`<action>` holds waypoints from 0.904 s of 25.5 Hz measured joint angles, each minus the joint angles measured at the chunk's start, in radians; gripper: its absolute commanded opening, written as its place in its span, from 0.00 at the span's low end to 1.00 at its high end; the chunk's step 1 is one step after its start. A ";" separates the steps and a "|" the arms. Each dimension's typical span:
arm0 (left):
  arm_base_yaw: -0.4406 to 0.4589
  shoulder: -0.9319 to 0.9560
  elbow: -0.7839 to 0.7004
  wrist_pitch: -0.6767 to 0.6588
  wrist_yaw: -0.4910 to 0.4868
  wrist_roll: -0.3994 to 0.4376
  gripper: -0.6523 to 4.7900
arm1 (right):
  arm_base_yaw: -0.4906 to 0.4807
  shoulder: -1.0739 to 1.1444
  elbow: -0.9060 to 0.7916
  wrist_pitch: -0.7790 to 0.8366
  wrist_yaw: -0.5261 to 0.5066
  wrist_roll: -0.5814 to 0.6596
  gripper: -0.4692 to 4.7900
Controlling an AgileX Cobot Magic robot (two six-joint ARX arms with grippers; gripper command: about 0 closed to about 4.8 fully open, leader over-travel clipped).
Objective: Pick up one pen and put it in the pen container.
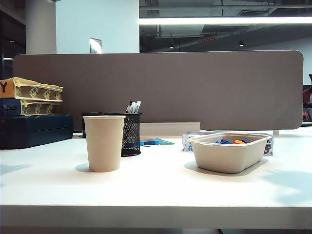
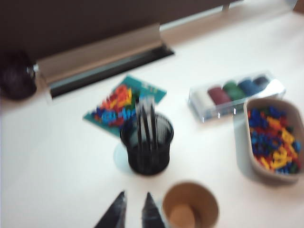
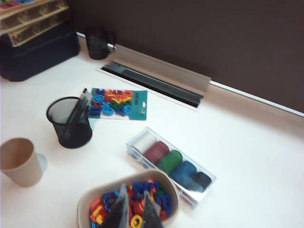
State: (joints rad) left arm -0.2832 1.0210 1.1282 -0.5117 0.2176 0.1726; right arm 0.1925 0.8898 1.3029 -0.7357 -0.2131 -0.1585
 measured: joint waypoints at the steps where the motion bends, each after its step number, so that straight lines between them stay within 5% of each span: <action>1: 0.000 -0.018 -0.012 -0.024 -0.008 0.001 0.14 | 0.000 -0.008 0.000 -0.013 0.008 0.000 0.16; 13: 0.000 -0.244 -0.130 -0.105 -0.020 -0.012 0.11 | 0.000 -0.162 -0.031 -0.170 0.037 0.008 0.08; 23: 0.000 -0.324 -0.202 -0.109 -0.021 -0.051 0.11 | 0.000 -0.410 -0.286 -0.167 0.037 0.009 0.08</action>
State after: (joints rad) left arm -0.2832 0.6971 0.9264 -0.6212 0.1970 0.1211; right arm 0.1925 0.4801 1.0164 -0.9028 -0.1761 -0.1497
